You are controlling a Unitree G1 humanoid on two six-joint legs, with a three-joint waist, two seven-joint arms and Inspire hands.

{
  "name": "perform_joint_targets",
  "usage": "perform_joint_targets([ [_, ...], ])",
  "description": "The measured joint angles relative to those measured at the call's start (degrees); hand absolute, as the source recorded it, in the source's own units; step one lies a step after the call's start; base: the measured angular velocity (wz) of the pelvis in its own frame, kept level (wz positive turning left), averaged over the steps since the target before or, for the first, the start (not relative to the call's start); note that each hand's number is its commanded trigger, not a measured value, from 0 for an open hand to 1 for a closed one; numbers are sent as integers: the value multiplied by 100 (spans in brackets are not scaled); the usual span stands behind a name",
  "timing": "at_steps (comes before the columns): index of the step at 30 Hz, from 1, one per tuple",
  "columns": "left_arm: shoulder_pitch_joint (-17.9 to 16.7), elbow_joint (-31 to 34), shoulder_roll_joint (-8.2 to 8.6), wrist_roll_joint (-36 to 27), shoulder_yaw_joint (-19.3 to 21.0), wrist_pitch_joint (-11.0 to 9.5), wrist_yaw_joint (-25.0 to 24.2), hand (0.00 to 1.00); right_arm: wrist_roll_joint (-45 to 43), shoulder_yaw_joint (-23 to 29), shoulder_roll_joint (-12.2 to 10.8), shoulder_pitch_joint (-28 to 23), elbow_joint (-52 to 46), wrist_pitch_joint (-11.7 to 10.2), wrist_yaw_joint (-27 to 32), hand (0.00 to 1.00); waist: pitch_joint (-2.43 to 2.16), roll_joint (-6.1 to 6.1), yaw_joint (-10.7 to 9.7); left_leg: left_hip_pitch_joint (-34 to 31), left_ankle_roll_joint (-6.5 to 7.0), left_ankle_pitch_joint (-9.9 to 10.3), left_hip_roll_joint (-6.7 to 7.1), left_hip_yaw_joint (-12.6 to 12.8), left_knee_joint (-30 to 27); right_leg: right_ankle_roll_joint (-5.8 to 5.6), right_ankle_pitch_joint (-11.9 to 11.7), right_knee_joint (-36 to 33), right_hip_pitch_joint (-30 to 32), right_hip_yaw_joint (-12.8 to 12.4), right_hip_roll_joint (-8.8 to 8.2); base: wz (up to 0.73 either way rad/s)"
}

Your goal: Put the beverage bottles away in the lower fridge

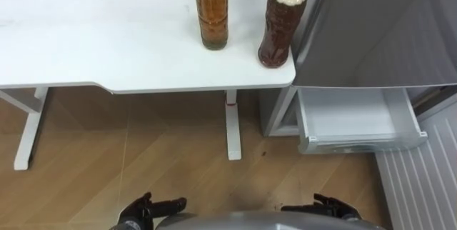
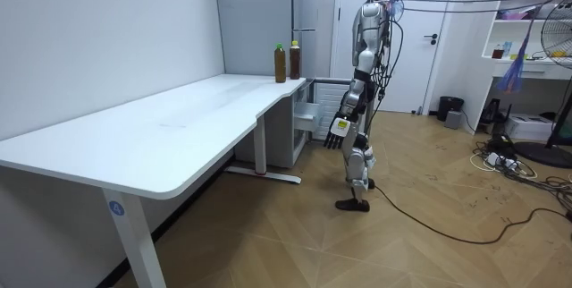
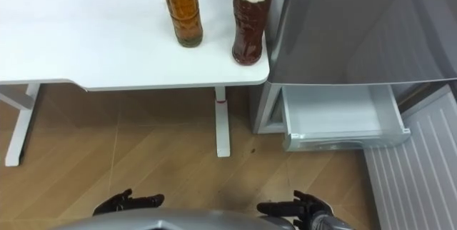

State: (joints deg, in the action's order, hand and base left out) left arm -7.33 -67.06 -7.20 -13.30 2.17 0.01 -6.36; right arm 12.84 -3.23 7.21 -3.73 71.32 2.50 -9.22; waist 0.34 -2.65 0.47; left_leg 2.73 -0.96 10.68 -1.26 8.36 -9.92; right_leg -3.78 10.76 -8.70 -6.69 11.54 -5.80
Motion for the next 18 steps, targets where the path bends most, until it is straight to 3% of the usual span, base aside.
perform_joint_targets([
  [10,6,-31,32,2,98,-8,159,0,-2,74,-1,31,89,-9,-58,0,-8,93,-6,5,0,0,2,-72,-13,1,0,4,27,10,5,0],
  [18,-4,-123,102,-22,408,-5,461,0,-17,222,-8,66,214,-4,-146,0,10,56,12,-8,0,0,1,-72,-10,1,-1,2,24,-6,7,0],
])
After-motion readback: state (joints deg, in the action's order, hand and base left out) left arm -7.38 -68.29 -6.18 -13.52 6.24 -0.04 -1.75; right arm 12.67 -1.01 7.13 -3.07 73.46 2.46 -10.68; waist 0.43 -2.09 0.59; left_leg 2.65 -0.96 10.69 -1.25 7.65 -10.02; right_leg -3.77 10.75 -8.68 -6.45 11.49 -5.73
